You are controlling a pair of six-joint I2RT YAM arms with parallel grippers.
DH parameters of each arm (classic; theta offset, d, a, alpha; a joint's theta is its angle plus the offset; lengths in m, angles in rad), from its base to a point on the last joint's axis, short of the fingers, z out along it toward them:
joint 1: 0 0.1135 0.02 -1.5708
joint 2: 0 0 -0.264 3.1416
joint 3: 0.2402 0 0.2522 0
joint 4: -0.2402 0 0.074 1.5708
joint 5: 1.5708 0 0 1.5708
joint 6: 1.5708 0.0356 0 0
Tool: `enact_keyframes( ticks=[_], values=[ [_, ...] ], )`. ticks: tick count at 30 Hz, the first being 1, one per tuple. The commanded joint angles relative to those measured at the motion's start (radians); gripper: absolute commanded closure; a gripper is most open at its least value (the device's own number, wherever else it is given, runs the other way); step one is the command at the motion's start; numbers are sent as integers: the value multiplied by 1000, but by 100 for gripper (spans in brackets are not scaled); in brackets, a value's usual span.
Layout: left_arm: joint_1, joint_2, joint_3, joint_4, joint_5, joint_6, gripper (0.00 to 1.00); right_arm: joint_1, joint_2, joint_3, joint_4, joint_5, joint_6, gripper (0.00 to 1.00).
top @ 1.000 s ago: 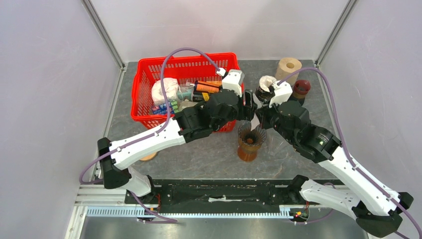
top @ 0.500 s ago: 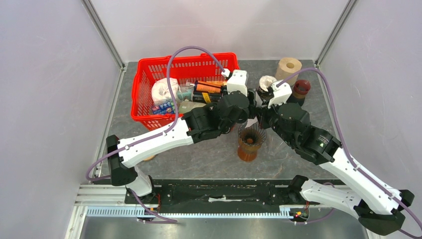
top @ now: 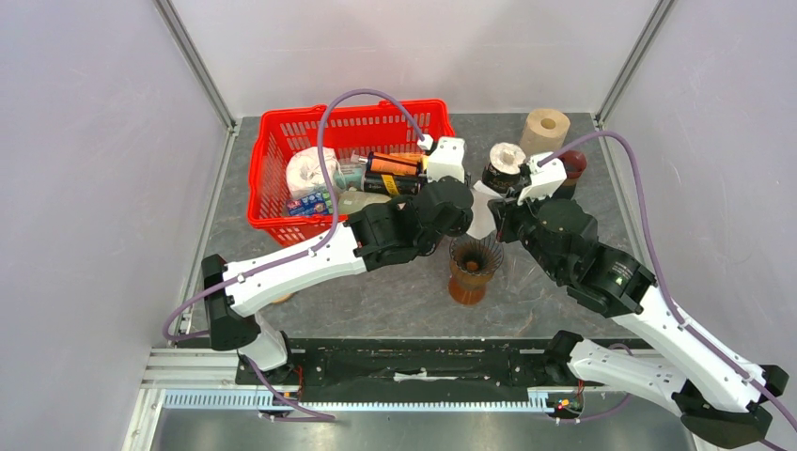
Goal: Place the coffee filter in the dripper
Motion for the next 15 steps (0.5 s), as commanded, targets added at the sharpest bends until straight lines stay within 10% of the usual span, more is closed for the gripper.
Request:
enact_keyframes(
  ticks=[1, 15],
  values=[
    [-6, -39, -14, -13, -69, -44, 65, 4, 1, 16, -4, 49, 11, 100],
    [-5, -85, -47, -87, -76, -55, 81, 5, 20, 50, -90, 175, 59, 100]
  ],
)
